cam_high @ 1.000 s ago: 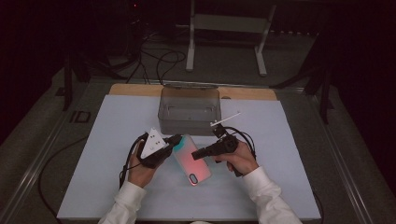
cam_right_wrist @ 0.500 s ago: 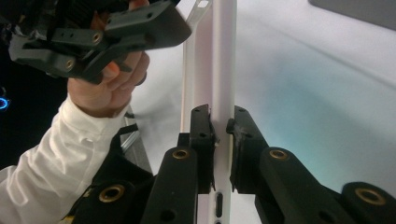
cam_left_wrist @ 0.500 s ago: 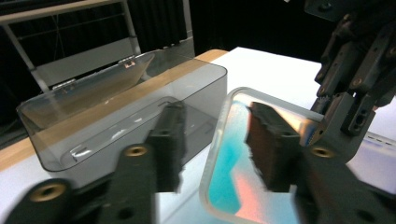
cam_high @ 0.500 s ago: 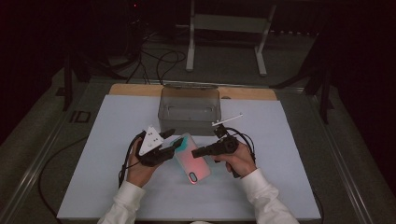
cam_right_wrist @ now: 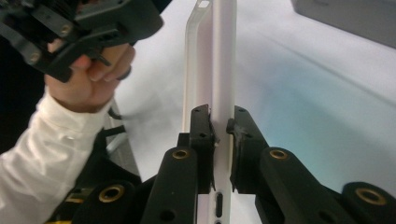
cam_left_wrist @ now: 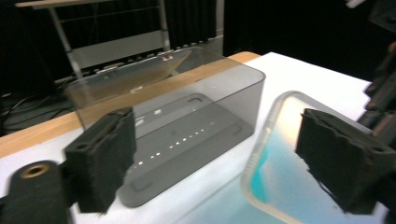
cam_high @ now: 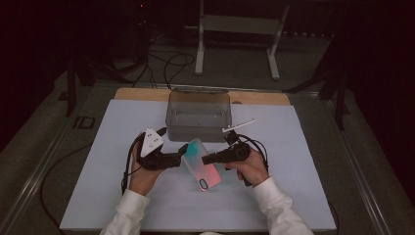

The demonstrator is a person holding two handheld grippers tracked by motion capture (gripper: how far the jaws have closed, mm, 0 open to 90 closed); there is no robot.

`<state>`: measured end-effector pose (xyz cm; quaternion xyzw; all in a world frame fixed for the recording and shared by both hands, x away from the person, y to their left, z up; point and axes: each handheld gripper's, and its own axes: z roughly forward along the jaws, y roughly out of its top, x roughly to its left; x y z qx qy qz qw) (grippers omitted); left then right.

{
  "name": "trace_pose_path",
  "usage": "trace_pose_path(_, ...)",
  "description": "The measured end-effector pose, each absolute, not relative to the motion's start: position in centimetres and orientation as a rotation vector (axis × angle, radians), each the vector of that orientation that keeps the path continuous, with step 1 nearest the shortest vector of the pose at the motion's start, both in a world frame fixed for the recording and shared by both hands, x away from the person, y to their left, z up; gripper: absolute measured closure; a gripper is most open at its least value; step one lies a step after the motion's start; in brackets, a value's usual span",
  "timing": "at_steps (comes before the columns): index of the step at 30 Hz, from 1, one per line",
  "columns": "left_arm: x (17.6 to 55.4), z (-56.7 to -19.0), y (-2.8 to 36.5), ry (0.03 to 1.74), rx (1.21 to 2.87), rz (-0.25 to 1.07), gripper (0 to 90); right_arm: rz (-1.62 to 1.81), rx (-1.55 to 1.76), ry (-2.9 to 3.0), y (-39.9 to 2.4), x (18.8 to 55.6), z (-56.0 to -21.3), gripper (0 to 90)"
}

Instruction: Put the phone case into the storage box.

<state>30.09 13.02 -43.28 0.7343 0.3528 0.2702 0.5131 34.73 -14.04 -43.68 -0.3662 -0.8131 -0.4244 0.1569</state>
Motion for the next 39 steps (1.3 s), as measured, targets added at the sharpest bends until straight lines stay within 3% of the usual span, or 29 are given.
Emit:
trace_pose_path(4,30.0,-43.0,13.8,0.869,1.745,0.657,0.6,-1.225,-1.056,-2.333,-14.2,34.7,-43.5,81.8)
trace_pose_path(39,25.8,-47.8,20.7,1.0,1.71,0.731,0.4,-1.282,-1.102,-2.352,-14.9,34.5,-42.1,81.6)
